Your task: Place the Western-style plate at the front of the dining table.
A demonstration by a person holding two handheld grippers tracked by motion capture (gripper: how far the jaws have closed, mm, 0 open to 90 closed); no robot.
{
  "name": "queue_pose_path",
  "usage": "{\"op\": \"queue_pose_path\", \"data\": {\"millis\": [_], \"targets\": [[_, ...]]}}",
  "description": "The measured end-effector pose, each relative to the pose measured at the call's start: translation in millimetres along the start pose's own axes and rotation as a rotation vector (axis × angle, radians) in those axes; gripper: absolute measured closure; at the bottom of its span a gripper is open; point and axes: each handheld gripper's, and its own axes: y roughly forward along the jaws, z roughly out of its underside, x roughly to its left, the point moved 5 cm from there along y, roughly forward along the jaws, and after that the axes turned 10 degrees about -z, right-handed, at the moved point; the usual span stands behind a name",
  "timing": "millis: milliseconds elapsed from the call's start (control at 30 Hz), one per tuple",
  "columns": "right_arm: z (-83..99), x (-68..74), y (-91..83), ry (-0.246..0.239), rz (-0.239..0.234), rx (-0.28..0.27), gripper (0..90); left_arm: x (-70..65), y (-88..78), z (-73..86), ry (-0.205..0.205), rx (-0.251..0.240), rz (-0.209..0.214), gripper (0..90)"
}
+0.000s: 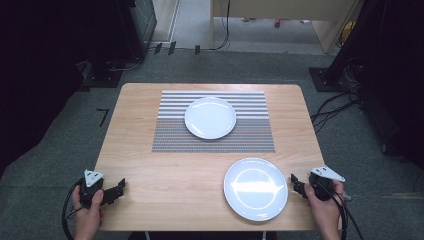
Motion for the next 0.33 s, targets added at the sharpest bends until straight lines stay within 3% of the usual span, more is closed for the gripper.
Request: {"op": "queue_pose_path", "data": {"millis": [200,333], "targets": [[0.2,0.6,0.5,-0.004,-0.007,0.006,19.3,-0.2,0.9,-0.2,0.000,-0.005,0.004,13.8],[0.3,-0.9,1.5,0.010,0.008,0.017,12.7,-0.1,1.2,-0.4,0.002,-0.005,0.005,13.7]]}}
